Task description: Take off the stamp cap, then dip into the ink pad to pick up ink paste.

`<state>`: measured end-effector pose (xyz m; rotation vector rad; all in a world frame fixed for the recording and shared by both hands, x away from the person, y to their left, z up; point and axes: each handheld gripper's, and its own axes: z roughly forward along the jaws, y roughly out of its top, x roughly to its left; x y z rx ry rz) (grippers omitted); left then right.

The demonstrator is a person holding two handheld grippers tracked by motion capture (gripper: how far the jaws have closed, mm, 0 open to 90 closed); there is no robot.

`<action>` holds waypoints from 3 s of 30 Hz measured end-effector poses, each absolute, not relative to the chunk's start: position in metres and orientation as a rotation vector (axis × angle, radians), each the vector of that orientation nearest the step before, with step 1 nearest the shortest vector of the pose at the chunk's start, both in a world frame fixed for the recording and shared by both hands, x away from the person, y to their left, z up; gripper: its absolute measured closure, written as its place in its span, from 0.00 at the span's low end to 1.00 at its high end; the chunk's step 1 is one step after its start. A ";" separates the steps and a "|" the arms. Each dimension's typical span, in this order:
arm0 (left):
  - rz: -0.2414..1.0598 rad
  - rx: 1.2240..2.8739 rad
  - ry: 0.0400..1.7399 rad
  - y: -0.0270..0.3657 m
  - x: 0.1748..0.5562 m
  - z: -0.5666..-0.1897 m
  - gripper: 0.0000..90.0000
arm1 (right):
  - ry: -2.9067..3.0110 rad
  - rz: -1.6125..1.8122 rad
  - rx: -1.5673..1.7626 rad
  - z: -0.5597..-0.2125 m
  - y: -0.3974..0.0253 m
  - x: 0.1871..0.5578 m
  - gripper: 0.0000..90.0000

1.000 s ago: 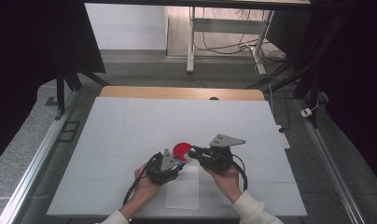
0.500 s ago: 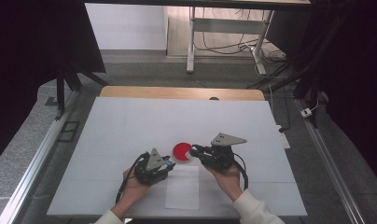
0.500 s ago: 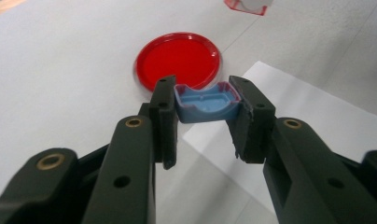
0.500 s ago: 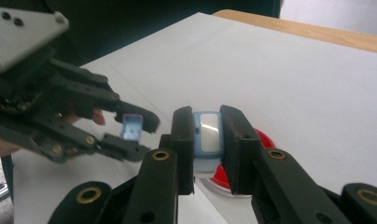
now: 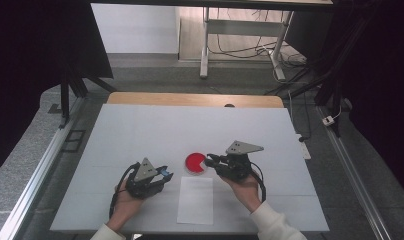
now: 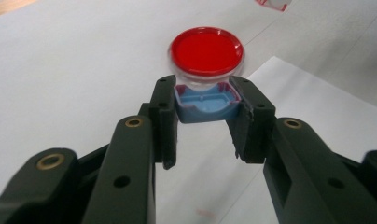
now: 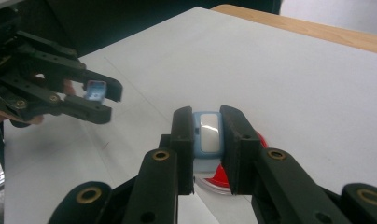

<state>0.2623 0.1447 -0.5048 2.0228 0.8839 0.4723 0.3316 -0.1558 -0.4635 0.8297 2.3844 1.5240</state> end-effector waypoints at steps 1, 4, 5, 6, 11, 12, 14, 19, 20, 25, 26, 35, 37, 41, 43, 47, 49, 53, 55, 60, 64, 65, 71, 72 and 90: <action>0.471 2.017 0.890 0.148 0.261 -0.504 0.72 | 2.388 1.517 0.826 -0.463 -0.156 0.332 0.83; 0.473 1.991 0.915 0.158 0.258 -0.503 0.72 | 2.381 1.522 0.833 -0.462 -0.157 0.333 0.83; 0.476 1.988 0.921 0.161 0.257 -0.502 0.72 | 2.380 1.522 0.833 -0.462 -0.158 0.333 0.83; 0.480 1.987 0.927 0.164 0.256 -0.502 0.72 | 2.381 1.520 0.831 -0.462 -0.158 0.333 0.83; 0.481 1.969 0.966 0.175 0.251 -0.502 0.72 | 2.379 1.524 0.810 -0.459 -0.158 0.334 0.83; 0.484 1.968 0.971 0.176 0.250 -0.502 0.71 | 2.377 1.527 0.806 -0.459 -0.158 0.333 0.83; 0.485 1.962 0.983 0.180 0.247 -0.502 0.71 | 2.383 1.524 0.800 -0.459 -0.158 0.334 0.83; 0.494 1.944 1.017 0.191 0.240 -0.504 0.71 | 2.389 1.515 0.788 -0.460 -0.158 0.334 0.83; 0.496 1.941 1.023 0.194 0.238 -0.504 0.71 | 2.390 1.516 0.787 -0.460 -0.158 0.334 0.83; 0.495 1.927 1.062 0.207 0.234 -0.507 0.71 | 2.385 1.519 0.780 -0.459 -0.159 0.334 0.83; 0.497 1.926 1.066 0.209 0.233 -0.507 0.71 | 2.389 1.513 0.778 -0.459 -0.159 0.334 0.83; 0.497 1.931 1.071 0.212 0.234 -0.509 0.71 | 2.384 1.495 0.749 -0.457 -0.156 0.340 0.83; 0.496 1.933 1.070 0.212 0.234 -0.509 0.71 | 2.385 1.492 0.751 -0.457 -0.155 0.343 0.83; 0.495 1.938 1.076 0.214 0.235 -0.509 0.71 | 2.394 1.467 0.727 -0.454 -0.150 0.348 0.83; 0.496 1.938 1.077 0.214 0.236 -0.510 0.71 | 2.397 1.455 0.709 -0.452 -0.146 0.350 0.83; 0.496 1.939 1.077 0.214 0.236 -0.509 0.71 | 2.435 1.423 0.706 -0.451 -0.138 0.358 0.83; 0.492 1.944 1.073 0.213 0.237 -0.510 0.71 | 2.446 1.409 0.708 -0.451 -0.136 0.362 0.83; 0.491 1.952 1.079 0.213 0.237 -0.510 0.71 | 2.471 1.375 0.717 -0.453 -0.134 0.367 0.83; 0.488 1.950 1.077 0.213 0.237 -0.510 0.71 | 2.484 1.345 0.714 -0.457 -0.132 0.370 0.83; 0.485 1.950 1.078 0.213 0.237 -0.511 0.71 | 2.526 1.284 0.709 -0.465 -0.125 0.378 0.83; 0.478 1.954 1.076 0.213 0.238 -0.512 0.71 | 2.562 1.243 0.715 -0.470 -0.120 0.383 0.83; 0.477 1.956 1.073 0.212 0.238 -0.512 0.71 | 2.568 1.250 0.711 -0.472 -0.118 0.384 0.83; 0.476 1.956 1.073 0.212 0.238 -0.512 0.71 | 2.590 1.213 0.685 -0.474 -0.112 0.386 0.83; 0.476 1.957 1.073 0.212 0.238 -0.512 0.71 | 2.592 1.206 0.680 -0.474 -0.111 0.387 0.83; 0.470 1.960 1.070 0.212 0.238 -0.512 0.71 | 2.616 1.136 0.685 -0.484 -0.103 0.398 0.83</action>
